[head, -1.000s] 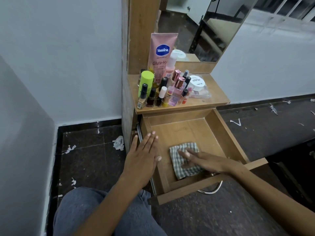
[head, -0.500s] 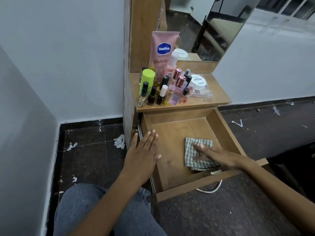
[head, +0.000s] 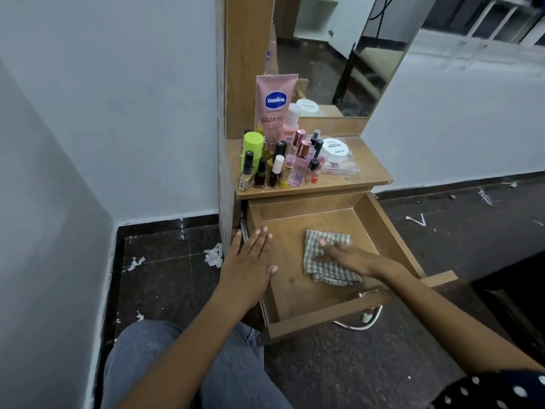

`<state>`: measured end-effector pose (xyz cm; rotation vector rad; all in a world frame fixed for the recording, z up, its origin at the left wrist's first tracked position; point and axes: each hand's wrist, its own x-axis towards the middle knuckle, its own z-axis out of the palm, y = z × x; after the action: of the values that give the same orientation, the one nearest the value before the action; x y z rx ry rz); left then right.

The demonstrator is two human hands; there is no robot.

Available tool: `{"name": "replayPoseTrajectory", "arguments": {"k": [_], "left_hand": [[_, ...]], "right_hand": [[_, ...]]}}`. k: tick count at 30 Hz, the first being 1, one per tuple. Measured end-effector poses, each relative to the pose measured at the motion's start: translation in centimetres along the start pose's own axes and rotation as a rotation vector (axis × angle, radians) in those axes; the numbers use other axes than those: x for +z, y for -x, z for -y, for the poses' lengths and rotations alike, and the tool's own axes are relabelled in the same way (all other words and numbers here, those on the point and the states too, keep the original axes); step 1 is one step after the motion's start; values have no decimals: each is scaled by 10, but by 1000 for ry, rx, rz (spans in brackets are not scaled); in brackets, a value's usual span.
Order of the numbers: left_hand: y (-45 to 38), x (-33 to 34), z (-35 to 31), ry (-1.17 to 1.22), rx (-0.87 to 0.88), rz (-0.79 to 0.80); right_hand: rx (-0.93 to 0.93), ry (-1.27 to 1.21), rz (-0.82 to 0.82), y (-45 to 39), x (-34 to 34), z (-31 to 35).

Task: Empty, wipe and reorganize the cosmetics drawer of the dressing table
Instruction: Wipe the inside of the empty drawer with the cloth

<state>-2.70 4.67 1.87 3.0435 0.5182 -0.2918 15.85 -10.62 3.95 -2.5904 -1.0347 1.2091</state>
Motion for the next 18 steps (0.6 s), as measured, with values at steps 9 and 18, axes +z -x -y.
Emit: {"name": "replayPoseTrajectory", "arguments": {"k": [9, 18], "left_hand": [[-2, 3, 1, 13, 18, -16], [-5, 10, 1, 16, 26, -73]], "right_hand": [[16, 127, 46, -14, 58, 27], [322, 56, -248, -58, 40, 25]]}}
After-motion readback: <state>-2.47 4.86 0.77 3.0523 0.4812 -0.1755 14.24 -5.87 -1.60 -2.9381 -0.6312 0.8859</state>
